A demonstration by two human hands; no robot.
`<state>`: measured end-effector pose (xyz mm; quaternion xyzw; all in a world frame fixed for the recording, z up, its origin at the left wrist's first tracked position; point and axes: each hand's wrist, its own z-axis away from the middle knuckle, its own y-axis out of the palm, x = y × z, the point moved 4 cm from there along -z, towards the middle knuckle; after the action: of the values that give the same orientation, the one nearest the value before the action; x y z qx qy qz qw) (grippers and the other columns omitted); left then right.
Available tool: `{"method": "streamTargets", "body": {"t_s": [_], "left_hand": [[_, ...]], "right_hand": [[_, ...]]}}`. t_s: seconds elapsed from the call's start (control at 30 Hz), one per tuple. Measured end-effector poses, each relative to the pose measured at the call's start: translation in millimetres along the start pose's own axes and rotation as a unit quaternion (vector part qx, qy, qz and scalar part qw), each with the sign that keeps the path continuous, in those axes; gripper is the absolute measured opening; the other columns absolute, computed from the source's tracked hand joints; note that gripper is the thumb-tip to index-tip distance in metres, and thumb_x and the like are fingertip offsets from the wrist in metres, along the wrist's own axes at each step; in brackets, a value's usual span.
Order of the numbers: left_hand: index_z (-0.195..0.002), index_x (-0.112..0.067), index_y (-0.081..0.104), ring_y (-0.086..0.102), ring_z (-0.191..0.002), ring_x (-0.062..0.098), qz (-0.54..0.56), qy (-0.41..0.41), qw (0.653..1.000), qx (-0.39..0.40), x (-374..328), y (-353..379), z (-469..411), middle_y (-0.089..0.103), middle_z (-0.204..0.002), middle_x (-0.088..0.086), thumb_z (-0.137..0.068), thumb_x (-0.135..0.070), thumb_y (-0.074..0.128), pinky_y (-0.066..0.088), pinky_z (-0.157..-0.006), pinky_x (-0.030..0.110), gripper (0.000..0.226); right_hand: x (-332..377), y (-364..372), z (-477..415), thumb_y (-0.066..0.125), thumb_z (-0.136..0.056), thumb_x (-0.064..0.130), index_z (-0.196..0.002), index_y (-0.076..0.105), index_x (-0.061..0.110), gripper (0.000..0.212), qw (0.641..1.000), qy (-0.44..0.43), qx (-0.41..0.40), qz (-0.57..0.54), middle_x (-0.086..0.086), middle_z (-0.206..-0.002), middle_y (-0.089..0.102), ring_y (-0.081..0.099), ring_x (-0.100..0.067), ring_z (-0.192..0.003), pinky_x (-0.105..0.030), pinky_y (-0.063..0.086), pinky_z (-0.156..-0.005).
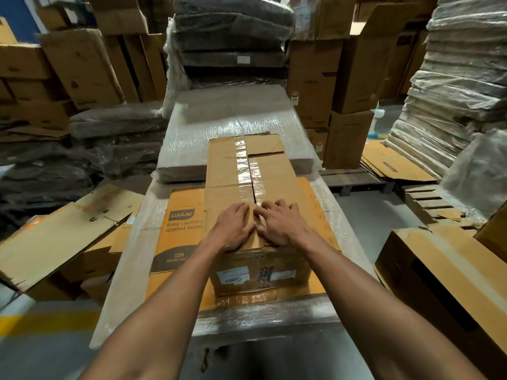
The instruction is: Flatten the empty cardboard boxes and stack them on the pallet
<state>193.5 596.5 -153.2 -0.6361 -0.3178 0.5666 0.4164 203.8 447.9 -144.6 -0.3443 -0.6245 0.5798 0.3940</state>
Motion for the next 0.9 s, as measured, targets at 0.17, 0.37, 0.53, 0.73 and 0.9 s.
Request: {"method": "streamTargets", "body": {"t_s": [0.17, 0.37, 0.53, 0.73, 0.9], "left_hand": [[-0.161, -0.023, 0.023, 0.023, -0.150, 0.022, -0.021, 0.005, 1.000, 0.012, 11, 5, -10, 0.025, -0.165, 0.002, -0.099, -0.054, 0.051, 0.015, -0.125, 0.044, 0.075], [-0.161, -0.028, 0.020, 0.020, -0.148, 0.023, -0.038, -0.003, 0.999, 0.030, 12, 8, -17, 0.025, -0.160, 0.001, -0.097, -0.059, 0.050, 0.013, -0.123, 0.044, 0.078], [-0.157, -0.035, 0.029, 0.019, -0.143, 0.024, -0.062, -0.009, 0.998, 0.033, 6, 8, -20, 0.027, -0.152, 0.001, -0.086, -0.061, 0.063, 0.012, -0.119, 0.045, 0.082], [-0.136, -0.017, 0.045, 0.037, -0.133, 0.031, -0.016, -0.061, 0.996, 0.064, -18, 1, -39, 0.046, -0.138, 0.009, -0.082, -0.032, 0.071, 0.026, -0.113, 0.053, 0.061], [-0.134, -0.024, 0.053, 0.053, -0.122, 0.028, 0.072, -0.109, 0.990, 0.049, -21, -6, -38, 0.064, -0.113, 0.003, -0.077, -0.028, 0.079, 0.026, -0.098, 0.043, 0.063]], "right_hand": [[7, -7, -31, 0.043, -0.091, 0.071, -0.149, 0.039, 0.028, 0.072, 0.995, 0.025, 0.050, 0.076, -0.008, -0.149, 0.043, 0.039, -0.033, -0.134, -0.060, 0.036, -0.104], [-3, -15, -50, 0.045, -0.096, 0.056, -0.146, 0.040, 0.034, 0.056, 0.989, 0.033, 0.090, 0.109, -0.011, -0.145, 0.042, 0.042, -0.034, -0.128, -0.049, 0.051, -0.088], [1, -29, -59, 0.042, -0.102, 0.051, -0.134, 0.044, 0.024, 0.041, 0.974, -0.041, 0.113, 0.194, -0.010, -0.131, 0.046, 0.047, -0.025, -0.101, -0.040, 0.048, -0.088], [14, -37, -57, 0.038, -0.107, 0.024, -0.104, 0.066, 0.009, 0.032, 0.982, -0.040, 0.041, 0.179, -0.003, -0.092, 0.068, 0.055, -0.017, -0.070, -0.034, 0.051, -0.069], [-2, -65, -47, 0.054, -0.102, 0.029, -0.113, 0.067, 0.012, 0.024, 0.997, -0.006, 0.069, 0.041, -0.009, -0.107, 0.066, 0.059, -0.024, -0.086, -0.036, 0.046, -0.072]]}}
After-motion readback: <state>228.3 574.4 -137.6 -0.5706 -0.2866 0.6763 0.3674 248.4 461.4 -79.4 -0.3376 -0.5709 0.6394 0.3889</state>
